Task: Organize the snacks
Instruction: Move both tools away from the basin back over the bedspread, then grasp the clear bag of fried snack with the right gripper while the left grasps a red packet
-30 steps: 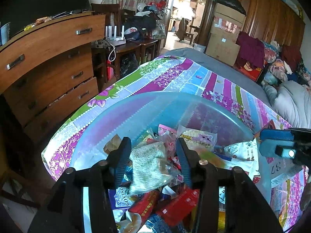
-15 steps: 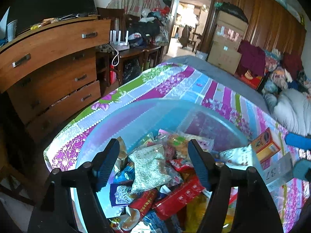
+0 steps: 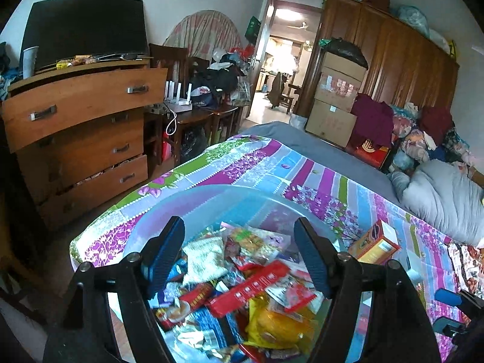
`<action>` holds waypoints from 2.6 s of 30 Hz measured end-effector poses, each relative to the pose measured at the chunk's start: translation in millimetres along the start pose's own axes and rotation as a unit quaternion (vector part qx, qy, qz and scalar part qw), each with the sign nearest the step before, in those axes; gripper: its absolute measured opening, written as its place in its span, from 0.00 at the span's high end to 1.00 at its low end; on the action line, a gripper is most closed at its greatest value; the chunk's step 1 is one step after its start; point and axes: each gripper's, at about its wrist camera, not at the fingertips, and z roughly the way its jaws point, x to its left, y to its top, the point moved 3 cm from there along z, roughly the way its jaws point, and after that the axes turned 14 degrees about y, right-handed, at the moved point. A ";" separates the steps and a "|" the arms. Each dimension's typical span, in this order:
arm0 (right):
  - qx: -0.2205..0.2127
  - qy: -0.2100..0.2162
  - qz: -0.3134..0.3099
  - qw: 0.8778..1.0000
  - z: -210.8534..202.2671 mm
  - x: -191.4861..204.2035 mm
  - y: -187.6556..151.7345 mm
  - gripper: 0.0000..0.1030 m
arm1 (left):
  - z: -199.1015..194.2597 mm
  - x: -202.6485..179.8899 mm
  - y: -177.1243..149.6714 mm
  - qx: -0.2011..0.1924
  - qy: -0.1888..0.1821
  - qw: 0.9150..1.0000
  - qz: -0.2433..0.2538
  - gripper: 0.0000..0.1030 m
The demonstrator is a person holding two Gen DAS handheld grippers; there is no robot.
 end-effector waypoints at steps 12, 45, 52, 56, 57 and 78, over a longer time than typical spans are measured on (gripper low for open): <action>-0.023 -0.077 0.100 0.992 -87.1 -58.6 -88.1 0.19 | -38.4 -34.1 -28.2 -0.007 -0.017 0.999 0.030 0.26; -0.103 -0.155 0.303 0.934 -220.6 -162.5 -263.2 0.19 | -140.7 -291.1 -150.7 0.028 -0.238 0.929 0.281 0.26; -0.105 -0.152 0.329 0.926 -228.6 -180.0 -286.7 0.19 | -124.0 -318.8 -186.9 0.078 -0.241 0.915 0.314 0.26; -0.103 -0.158 0.337 0.922 -234.5 -193.5 -294.5 0.19 | -108.6 -323.2 -201.6 0.096 -0.236 0.911 0.324 0.26; -0.103 -0.160 0.335 0.923 -235.3 -195.3 -295.0 0.19 | -102.9 -325.5 -207.6 0.102 -0.234 0.909 0.329 0.26; -0.017 -0.156 0.198 0.968 -170.2 -275.6 -200.7 0.19 | -39.9 -325.4 -250.6 0.191 -0.244 0.894 0.323 0.26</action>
